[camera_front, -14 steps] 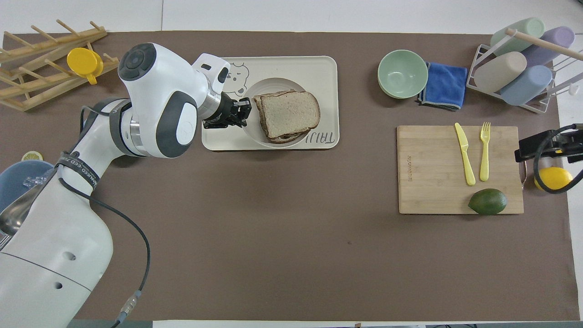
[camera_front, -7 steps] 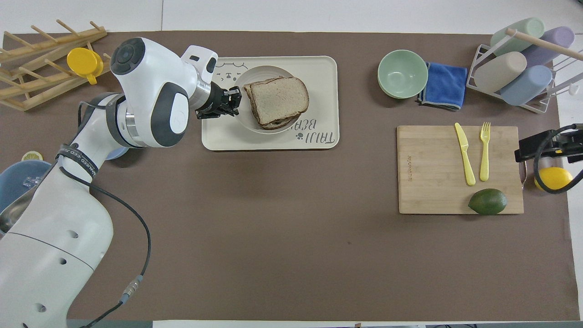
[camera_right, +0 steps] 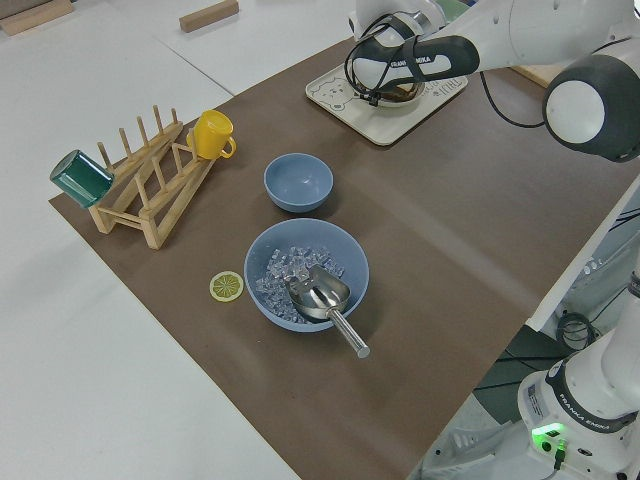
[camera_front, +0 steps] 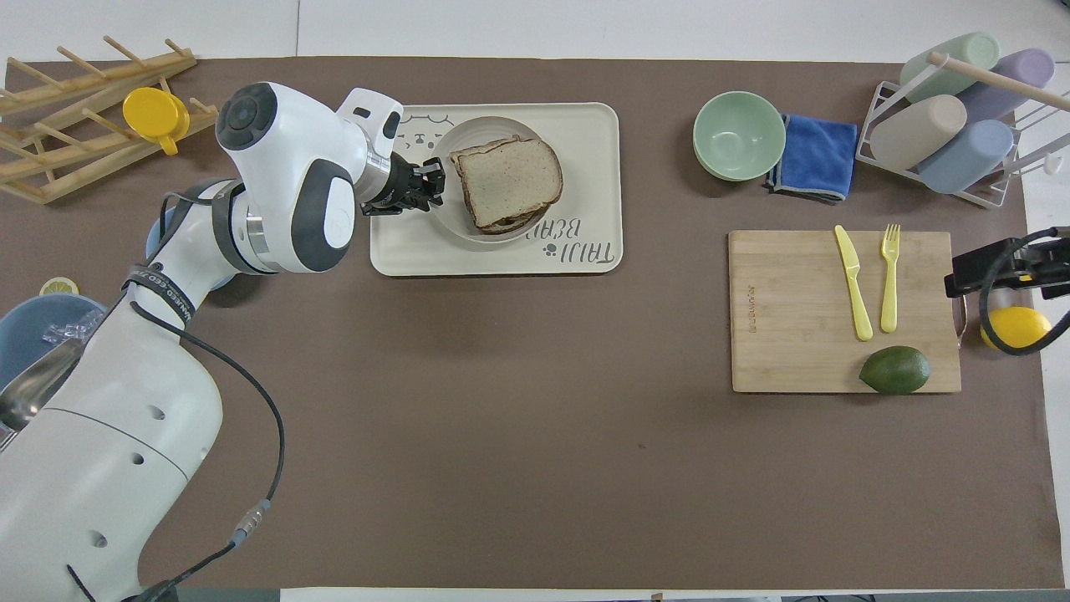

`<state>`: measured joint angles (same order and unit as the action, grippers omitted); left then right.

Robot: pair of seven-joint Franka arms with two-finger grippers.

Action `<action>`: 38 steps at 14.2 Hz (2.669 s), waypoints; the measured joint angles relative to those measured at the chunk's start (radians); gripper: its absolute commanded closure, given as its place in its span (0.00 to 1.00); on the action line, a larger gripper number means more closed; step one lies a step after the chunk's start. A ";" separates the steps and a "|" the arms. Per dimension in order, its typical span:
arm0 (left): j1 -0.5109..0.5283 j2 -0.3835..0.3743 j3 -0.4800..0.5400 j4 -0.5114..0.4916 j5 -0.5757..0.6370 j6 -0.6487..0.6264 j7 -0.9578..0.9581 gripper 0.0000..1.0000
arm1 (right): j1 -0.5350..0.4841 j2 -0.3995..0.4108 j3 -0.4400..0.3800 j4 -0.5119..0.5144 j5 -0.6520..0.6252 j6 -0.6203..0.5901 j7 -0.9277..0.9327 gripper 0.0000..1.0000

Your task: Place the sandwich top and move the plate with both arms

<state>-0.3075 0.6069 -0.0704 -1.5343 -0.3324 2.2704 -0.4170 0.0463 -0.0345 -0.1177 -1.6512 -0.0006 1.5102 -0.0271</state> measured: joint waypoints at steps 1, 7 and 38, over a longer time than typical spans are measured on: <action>0.002 0.000 0.003 0.000 0.017 -0.001 0.007 0.00 | 0.000 0.000 0.000 0.000 0.000 0.000 0.000 0.00; 0.065 -0.046 0.011 0.012 0.207 -0.034 0.021 0.00 | 0.000 0.000 0.000 0.000 0.000 0.000 0.000 0.00; 0.225 -0.649 0.017 -0.086 0.374 -0.708 0.349 0.00 | 0.000 0.000 0.005 0.000 0.000 0.000 0.000 0.00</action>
<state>-0.0823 -0.0419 -0.0534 -1.6199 0.0414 1.5626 -0.0683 0.0466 -0.0345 -0.1125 -1.6512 -0.0006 1.5102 -0.0270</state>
